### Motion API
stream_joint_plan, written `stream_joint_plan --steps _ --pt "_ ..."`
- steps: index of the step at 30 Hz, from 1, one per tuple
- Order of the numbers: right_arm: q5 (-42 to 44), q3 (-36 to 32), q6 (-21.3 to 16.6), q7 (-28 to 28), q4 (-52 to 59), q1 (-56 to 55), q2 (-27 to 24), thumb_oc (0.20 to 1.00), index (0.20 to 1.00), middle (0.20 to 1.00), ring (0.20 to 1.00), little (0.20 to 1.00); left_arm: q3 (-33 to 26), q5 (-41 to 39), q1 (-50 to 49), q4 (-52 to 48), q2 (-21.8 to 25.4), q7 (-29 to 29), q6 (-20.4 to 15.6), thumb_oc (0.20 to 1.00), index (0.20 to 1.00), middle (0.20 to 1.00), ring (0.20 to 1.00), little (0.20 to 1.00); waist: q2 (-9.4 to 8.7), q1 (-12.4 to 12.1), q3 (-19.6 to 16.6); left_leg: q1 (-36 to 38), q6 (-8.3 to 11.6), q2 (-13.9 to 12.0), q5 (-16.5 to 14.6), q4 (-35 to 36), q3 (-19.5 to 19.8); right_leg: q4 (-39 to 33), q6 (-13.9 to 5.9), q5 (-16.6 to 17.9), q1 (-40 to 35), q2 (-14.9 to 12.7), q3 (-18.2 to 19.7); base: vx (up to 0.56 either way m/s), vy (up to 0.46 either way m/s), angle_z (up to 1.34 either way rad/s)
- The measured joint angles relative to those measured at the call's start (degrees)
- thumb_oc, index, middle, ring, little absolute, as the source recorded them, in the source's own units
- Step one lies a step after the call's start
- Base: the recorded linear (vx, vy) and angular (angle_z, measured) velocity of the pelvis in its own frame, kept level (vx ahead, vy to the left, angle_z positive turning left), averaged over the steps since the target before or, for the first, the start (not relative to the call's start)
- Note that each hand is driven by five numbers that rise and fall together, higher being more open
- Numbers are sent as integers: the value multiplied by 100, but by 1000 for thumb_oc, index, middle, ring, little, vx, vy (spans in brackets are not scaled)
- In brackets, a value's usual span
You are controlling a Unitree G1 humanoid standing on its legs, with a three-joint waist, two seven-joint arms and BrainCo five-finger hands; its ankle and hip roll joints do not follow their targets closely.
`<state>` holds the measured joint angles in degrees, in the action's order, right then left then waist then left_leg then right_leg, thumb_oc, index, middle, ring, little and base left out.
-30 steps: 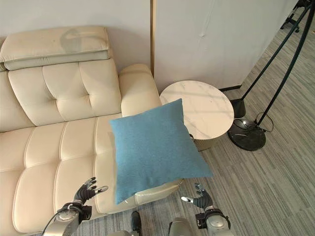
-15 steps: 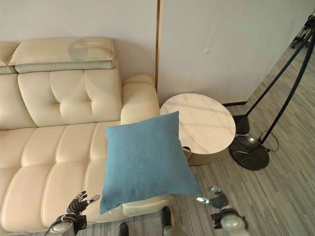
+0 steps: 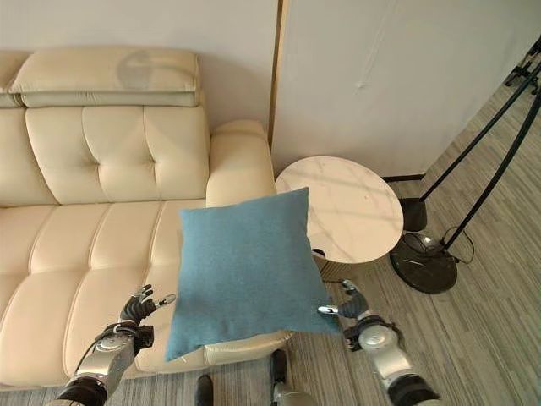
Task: Pick up all the scattered cushions and arrange them neatly on the sofa.
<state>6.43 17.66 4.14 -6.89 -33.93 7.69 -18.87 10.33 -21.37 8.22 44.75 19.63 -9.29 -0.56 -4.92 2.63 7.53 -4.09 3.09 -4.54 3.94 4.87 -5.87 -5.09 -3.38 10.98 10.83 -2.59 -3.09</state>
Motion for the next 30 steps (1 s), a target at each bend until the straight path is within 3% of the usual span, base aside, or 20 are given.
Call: stream_joint_plan --steps 4,7,12,18,20,21,24,25,26,30 --pt "489 223 -11 -192 -178 407 345 1000 1000 1000 1000 1000 269 -7 419 285 -314 -60 3 1000 1000 1000 1000 1000 -18 12 215 -400 -17 61 87 -32 -41 33 124 223 432 -52 32 -140 25 -7" --pt "680 554 -10 -407 -179 917 343 1000 1000 1000 1000 1000 475 -232 965 480 -410 -174 -35 1000 1000 1000 1000 1000 -54 15 532 -637 -62 111 132 -49 -93 34 38 245 684 -86 89 -90 9 -6" --pt "832 940 -13 -563 -135 1445 174 1000 1000 1000 1000 1000 580 -482 1307 468 -411 -373 -96 1000 1000 1000 1000 1000 -95 14 878 -729 -19 86 168 -46 -91 32 27 256 778 -66 114 -41 -2 1" --pt "960 1123 -7 -567 322 1433 -94 1000 1000 1000 1000 1000 873 -735 1306 246 -318 -426 -163 1000 1000 1000 1000 1000 -221 8 965 -775 25 88 215 -38 -103 33 5 273 831 -68 125 0 0 0" --pt "1088 1114 -11 -565 345 1415 -81 1000 1000 1000 1000 1000 996 -762 1299 212 -282 -409 -170 570 570 570 570 570 -260 7 989 -764 21 93 231 -38 -111 33 4 278 825 -70 135 0 0 0" --pt "1256 1115 -24 -557 345 1396 -62 1000 1000 1000 1000 1000 1017 -893 1247 75 -277 -384 -174 200 200 200 200 200 -273 3 1002 -760 22 95 232 -38 -111 33 6 280 820 -71 135 0 0 0" --pt "1838 1122 -157 -521 341 1263 2 1000 1000 1000 1000 1000 1158 -1266 1159 -207 -266 -357 -249 200 200 200 200 200 -275 -56 1092 -663 26 98 239 -37 -112 33 20 291 722 -71 135 0 0 0" --pt "2067 1123 -231 -483 337 1206 16 639 639 639 639 639 1159 -1458 1142 -218 -262 -338 -274 200 200 200 200 200 -276 -67 1104 -643 22 99 233 -36 -113 33 22 284 701 -73 134 0 0 0" --pt "2279 1123 -299 -450 336 1177 32 200 200 200 200 200 1159 -1665 1124 -270 -255 -305 -290 200 200 200 200 200 -281 -73 1114 -642 22 100 233 -36 -113 33 22 284 699 -76 135 0 0 0" --pt "3376 1122 -730 -214 215 1000 280 200 200 200 200 200 1166 -2603 1037 -328 -254 -39 -475 200 200 200 200 200 -293 -81 1143 -632 22 104 234 -36 -112 33 22 284 691 -79 133 0 0 0"
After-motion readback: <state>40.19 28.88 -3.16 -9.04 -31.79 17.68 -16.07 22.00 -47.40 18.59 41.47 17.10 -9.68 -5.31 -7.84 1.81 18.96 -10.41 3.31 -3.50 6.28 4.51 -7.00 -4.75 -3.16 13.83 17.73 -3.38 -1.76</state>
